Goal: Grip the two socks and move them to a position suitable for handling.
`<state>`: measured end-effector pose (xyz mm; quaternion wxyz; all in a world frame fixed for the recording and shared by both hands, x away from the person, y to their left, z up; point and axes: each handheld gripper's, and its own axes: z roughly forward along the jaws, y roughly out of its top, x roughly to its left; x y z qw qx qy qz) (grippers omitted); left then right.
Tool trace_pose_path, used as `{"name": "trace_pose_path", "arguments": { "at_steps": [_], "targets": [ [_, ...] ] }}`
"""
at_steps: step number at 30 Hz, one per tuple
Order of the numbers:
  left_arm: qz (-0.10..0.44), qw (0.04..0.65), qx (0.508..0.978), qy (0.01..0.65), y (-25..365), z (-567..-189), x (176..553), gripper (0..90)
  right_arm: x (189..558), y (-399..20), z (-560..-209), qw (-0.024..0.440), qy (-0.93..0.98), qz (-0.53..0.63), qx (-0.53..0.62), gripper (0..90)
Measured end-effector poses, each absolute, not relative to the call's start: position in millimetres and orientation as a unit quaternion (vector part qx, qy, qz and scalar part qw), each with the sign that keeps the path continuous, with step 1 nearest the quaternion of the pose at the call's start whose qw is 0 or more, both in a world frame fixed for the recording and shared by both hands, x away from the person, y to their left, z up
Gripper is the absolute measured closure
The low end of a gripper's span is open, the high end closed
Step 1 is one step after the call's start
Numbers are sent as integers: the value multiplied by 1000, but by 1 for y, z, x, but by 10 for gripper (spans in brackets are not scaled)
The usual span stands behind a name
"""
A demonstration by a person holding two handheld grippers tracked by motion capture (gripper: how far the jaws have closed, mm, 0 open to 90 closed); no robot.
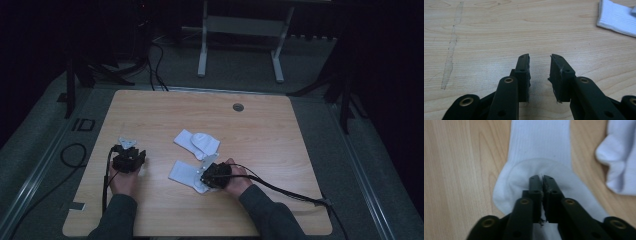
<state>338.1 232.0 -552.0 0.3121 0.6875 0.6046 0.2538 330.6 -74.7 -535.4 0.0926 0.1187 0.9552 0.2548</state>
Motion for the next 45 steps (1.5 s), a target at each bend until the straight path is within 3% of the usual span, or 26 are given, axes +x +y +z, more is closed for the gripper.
{"name": "trace_pose_path", "arguments": {
  "at_steps": [7,17,19,22,24,37,45],
  "targets": [
    [248,309,691,605,231,-553,339,682,331,-79,-518,89,944,286,138,770],
    [245,307,697,600,230,-553,339,673,332,-53,-526,83,954,257,129,654],
    [243,306,697,601,230,-554,340,672,335,-52,-534,83,959,236,133,680],
    [245,306,698,600,230,-554,340,672,337,-52,-535,75,958,245,130,836],
    [245,305,699,599,229,-553,340,672,337,-53,-531,76,956,250,132,863],
    [241,302,702,598,230,-555,341,671,325,-76,-488,121,950,257,128,878],
    [242,303,701,598,230,-555,340,671,326,-114,-475,138,943,256,162,878]
  ]
}}
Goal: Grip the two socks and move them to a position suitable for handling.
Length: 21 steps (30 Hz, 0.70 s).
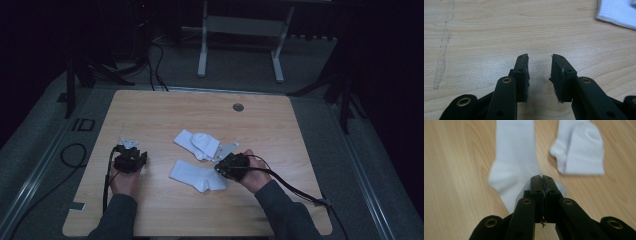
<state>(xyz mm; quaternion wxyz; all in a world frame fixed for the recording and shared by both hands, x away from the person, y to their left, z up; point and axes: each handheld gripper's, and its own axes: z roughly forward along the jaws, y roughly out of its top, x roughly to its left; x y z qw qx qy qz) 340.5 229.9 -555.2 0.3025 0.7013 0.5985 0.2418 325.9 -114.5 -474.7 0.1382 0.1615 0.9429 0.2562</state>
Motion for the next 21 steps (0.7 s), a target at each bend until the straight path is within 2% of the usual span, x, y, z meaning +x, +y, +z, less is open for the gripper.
{"name": "trace_pose_path", "arguments": {
  "at_steps": [11,12,14,21],
  "targets": [
    [240,300,701,600,230,-556,340,671,332,-170,-496,135,932,243,231,870],
    [240,301,701,601,230,-556,340,671,333,-179,-497,134,932,239,239,816],
    [240,300,701,601,230,-556,341,671,334,-186,-493,138,928,243,244,763],
    [240,300,701,601,230,-556,341,671,336,-188,-470,151,918,277,242,716]
  ]
}}
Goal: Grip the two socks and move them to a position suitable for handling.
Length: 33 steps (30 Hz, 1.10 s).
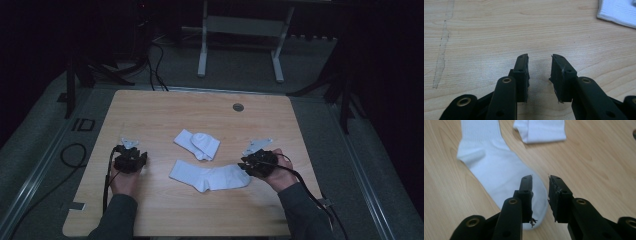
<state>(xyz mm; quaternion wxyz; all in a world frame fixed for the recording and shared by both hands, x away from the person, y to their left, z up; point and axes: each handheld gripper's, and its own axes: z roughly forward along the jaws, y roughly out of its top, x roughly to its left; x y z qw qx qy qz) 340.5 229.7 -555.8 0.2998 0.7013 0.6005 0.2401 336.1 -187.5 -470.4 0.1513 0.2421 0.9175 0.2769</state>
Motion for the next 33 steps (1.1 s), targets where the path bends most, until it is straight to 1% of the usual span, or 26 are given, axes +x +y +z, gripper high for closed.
{"name": "trace_pose_path", "arguments": {
  "at_steps": [11,16,21,26,29,33],
  "targets": [
    [239,299,702,600,230,-556,341,667,345,-151,-467,151,924,289,201,693],
    [236,296,704,600,229,-557,342,662,352,-143,-467,152,921,300,198,668],
    [235,295,706,599,228,-558,342,661,363,-139,-471,140,915,313,211,659],
    [235,295,706,600,228,-558,343,661,368,-124,-471,152,924,294,193,643],
    [234,294,705,601,228,-559,343,660,373,-107,-471,158,933,270,177,629],
    [234,293,708,599,228,-559,343,659,388,-91,-478,157,938,256,175,648]
  ]
}}
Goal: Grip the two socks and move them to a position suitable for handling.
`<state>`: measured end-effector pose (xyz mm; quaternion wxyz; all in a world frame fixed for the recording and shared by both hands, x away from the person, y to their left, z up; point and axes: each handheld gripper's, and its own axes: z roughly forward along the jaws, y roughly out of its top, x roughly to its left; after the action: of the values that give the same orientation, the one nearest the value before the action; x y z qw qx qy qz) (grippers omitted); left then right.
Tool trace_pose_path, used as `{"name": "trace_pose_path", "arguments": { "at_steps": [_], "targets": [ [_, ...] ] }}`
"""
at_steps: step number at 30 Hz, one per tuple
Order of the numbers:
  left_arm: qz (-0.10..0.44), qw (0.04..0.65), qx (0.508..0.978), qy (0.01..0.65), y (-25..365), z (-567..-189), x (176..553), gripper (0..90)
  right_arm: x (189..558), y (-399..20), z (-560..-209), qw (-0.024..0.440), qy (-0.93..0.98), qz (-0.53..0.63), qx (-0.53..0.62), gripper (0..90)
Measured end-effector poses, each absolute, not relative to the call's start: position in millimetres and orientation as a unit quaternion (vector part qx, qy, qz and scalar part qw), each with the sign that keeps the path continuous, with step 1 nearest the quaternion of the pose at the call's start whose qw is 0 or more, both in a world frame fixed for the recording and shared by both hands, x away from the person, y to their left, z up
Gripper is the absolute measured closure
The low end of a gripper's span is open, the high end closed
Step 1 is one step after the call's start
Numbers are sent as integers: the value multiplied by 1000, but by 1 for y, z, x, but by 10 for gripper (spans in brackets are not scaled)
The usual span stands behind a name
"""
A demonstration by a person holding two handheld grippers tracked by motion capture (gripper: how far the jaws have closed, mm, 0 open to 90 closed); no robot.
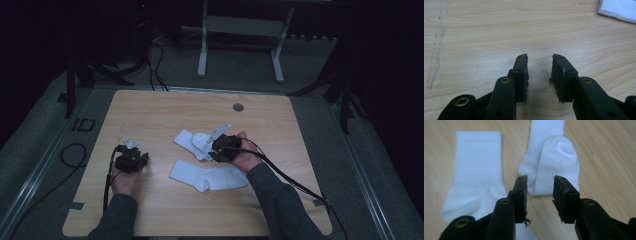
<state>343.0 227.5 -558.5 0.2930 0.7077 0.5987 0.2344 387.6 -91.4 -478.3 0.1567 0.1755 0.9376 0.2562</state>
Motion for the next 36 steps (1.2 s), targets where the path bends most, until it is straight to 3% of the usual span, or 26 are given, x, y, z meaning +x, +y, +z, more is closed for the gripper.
{"name": "trace_pose_path", "arguments": {
  "at_steps": [8,21,36],
  "targets": [
    [233,292,709,599,227,-559,343,657,405,-73,-494,131,946,239,178,813],
    [231,291,710,598,227,-558,343,657,426,-68,-531,108,954,186,208,807],
    [232,292,709,598,228,-558,343,657,423,-104,-522,99,961,138,217,778]
  ]
}}
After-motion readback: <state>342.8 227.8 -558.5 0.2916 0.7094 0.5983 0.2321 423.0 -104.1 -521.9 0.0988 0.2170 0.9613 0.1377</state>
